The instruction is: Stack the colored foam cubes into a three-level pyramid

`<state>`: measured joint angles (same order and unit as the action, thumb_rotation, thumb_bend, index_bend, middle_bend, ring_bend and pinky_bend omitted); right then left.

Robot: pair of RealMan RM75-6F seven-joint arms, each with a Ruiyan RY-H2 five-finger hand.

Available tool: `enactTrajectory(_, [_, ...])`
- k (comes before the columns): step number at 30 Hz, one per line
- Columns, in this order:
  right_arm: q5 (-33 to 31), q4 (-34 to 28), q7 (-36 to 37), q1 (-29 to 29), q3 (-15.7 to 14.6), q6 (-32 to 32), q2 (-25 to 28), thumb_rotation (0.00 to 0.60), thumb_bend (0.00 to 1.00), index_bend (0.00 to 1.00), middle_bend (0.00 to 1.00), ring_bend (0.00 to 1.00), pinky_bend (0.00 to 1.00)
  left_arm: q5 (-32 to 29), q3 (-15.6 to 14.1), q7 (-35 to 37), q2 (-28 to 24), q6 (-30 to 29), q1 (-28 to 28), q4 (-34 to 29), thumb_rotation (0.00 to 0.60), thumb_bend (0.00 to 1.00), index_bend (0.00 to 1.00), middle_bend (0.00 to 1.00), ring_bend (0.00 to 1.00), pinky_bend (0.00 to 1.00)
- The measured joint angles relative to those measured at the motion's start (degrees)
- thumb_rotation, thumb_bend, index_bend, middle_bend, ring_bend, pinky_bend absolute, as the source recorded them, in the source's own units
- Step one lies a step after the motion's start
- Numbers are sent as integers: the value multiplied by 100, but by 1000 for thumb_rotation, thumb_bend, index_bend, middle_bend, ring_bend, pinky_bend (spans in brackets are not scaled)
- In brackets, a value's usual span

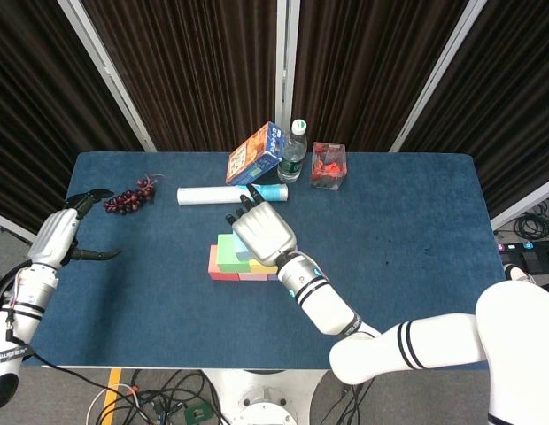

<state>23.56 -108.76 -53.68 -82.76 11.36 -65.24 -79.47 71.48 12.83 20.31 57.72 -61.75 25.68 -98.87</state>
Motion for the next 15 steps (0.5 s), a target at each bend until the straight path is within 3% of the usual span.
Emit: enactTrajectory(15, [-399, -46, -274, -48, 190, -315, -246, 600, 58, 298, 434, 129, 0, 29, -4, 60, 12, 16, 4, 53, 600, 62, 166, 118, 159, 86])
